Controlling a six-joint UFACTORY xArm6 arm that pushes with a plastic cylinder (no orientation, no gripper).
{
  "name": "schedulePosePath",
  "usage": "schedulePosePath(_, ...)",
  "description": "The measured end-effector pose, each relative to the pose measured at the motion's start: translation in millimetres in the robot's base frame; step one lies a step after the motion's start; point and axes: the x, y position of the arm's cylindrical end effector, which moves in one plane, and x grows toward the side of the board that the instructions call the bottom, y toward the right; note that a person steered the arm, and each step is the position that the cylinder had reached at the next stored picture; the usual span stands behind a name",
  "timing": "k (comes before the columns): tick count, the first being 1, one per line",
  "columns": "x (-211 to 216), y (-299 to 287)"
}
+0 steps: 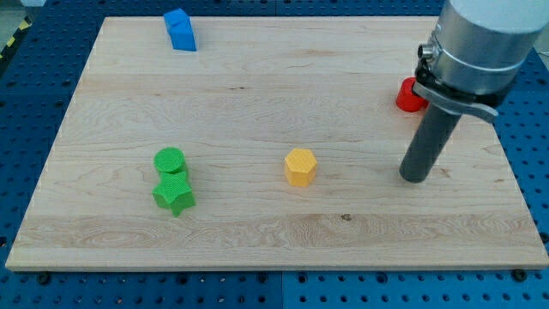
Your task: Move yellow hexagon below the red circle
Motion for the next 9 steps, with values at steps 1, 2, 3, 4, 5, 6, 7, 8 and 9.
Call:
schedulePosePath(1,17.1,-8.6)
schedulePosePath(2,32.7,-24.7)
schedulePosePath(3,43.6,-44.0)
schedulePosePath(4,43.7,-47.6)
schedulePosePath(5,44.7,-63.1)
schedulePosePath(6,48.1,-86.7)
schedulePosePath(7,48.1,-94.8)
schedulePosePath(8,48.1,-94.8)
schedulePosePath(9,48.1,-102.8)
